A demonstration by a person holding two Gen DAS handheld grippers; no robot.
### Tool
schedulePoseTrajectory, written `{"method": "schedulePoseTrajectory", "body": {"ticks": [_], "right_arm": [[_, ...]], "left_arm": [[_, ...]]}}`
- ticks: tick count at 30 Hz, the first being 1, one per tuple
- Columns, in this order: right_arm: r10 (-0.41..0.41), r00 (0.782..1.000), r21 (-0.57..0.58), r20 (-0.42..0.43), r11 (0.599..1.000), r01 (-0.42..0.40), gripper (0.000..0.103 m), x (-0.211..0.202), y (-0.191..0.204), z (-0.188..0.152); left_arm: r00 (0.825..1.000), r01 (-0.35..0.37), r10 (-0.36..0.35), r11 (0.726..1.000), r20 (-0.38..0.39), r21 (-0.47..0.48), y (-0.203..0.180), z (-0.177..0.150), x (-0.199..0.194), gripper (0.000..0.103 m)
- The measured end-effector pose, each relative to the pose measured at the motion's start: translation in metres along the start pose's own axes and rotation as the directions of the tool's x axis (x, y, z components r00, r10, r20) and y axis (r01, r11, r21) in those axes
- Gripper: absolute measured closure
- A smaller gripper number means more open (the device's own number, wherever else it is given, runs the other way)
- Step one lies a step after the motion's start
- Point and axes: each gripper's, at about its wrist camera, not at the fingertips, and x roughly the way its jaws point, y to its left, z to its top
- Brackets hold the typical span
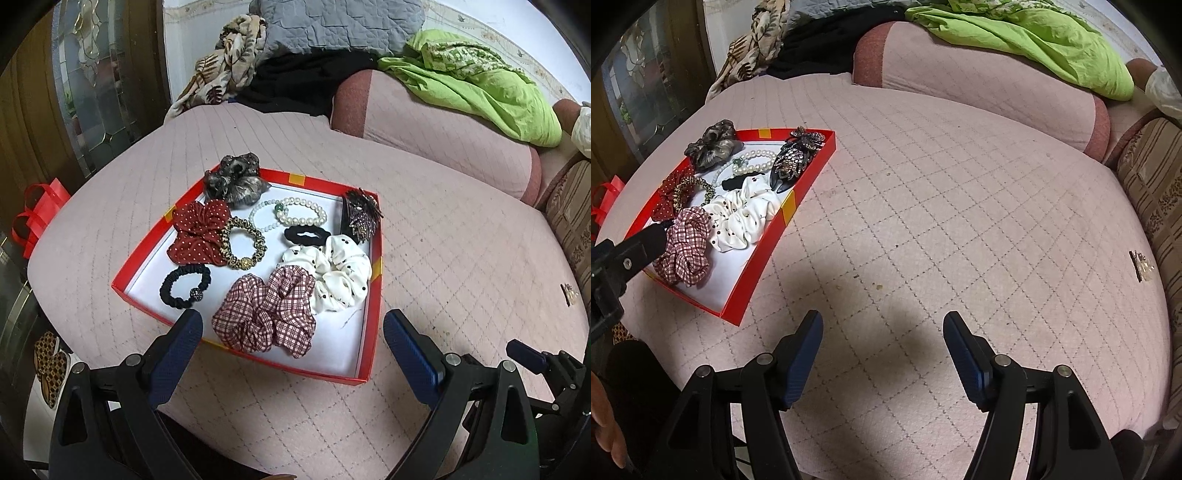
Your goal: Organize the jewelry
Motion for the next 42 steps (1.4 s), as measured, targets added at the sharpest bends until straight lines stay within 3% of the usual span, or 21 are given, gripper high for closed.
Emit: {"method": "schedulePoseTrajectory", "body": {"ticks": [12, 20, 27, 33, 37, 42], "right_arm": [[-0.003, 1.000, 0.026, -0.004, 1.000, 0.003, 0.028, 0.003, -0.009, -0.002], [-0.010, 1.000, 0.032, -0.008, 0.999, 0.010, 0.026, 0.001, -0.017, 0.011], [0.007, 1.000, -0.062, 0.018, 0.998, -0.006, 0.026, -0.008, 0.033, 0.046], [0.056, 0.998, -0.155, 0.028, 0.987, -0.051, 0.025, -0.004, 0.100, 0.061], [0.081, 0.997, -0.191, -0.001, 0.978, -0.080, 0.025, 0.007, 0.122, 0.055], [0.073, 0.997, -0.200, -0.009, 0.977, -0.074, 0.025, 0.011, 0.109, 0.039]], "left_arm": [[1.000, -0.005, 0.005, 1.000, -0.024, 0.025, -0.007, -0.005, 0.003, 0.005], [1.000, -0.020, 0.019, 0.999, 0.015, 0.050, 0.012, 0.011, -0.008, 0.005], [0.992, -0.105, 0.104, 0.994, 0.072, 0.003, 0.095, 0.031, -0.019, 0.005], [0.968, -0.229, 0.237, 0.968, 0.083, -0.103, 0.160, 0.034, -0.018, 0.005], [0.960, -0.265, 0.274, 0.956, 0.061, -0.127, 0.169, 0.027, -0.012, 0.005], [0.969, -0.239, 0.243, 0.965, 0.034, -0.106, 0.147, 0.018, -0.005, 0.005]]}}
